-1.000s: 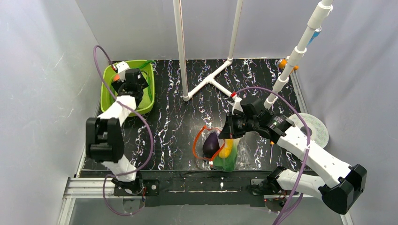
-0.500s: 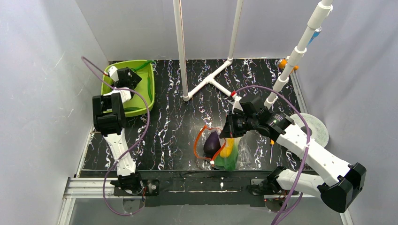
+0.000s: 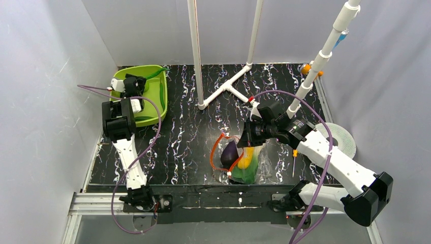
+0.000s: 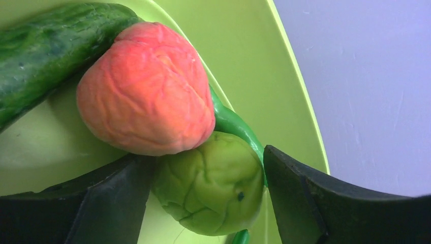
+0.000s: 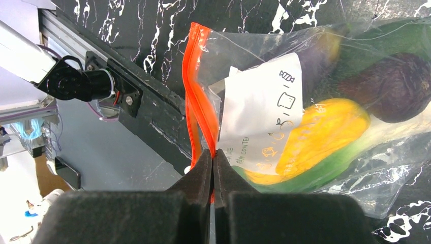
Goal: Place the food in the zip-top bag and seal the zipper
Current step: Pick up the fake vegetable from the bin.
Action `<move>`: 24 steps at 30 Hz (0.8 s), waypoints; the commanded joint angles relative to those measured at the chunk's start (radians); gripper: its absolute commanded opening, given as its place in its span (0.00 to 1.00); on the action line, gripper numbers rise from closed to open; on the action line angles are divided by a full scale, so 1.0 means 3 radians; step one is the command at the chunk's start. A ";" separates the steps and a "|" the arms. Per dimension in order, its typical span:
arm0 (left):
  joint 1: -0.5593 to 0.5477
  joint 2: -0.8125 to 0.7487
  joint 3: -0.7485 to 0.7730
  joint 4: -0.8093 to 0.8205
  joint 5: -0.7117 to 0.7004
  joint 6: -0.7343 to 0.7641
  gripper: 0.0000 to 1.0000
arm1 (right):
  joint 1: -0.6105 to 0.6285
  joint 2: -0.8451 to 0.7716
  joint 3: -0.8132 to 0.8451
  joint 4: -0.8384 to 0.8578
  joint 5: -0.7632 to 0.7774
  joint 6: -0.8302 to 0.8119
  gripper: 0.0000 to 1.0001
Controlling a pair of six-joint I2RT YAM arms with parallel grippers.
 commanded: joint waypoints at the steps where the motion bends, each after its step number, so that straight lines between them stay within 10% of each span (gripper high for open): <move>1: -0.0017 0.0111 0.0011 0.0004 -0.0041 -0.0168 0.71 | -0.0030 -0.0004 0.0179 0.0001 0.0028 -0.0043 0.01; 11: -0.0018 -0.0295 -0.0329 0.0085 0.0061 -0.0189 0.39 | -0.0027 -0.0074 0.0181 -0.0016 0.0059 -0.0008 0.01; 24: -0.0012 -0.1249 -0.0792 -0.0488 0.0946 -0.0448 0.33 | -0.0030 -0.0299 -0.0041 0.0131 0.0171 0.0076 0.01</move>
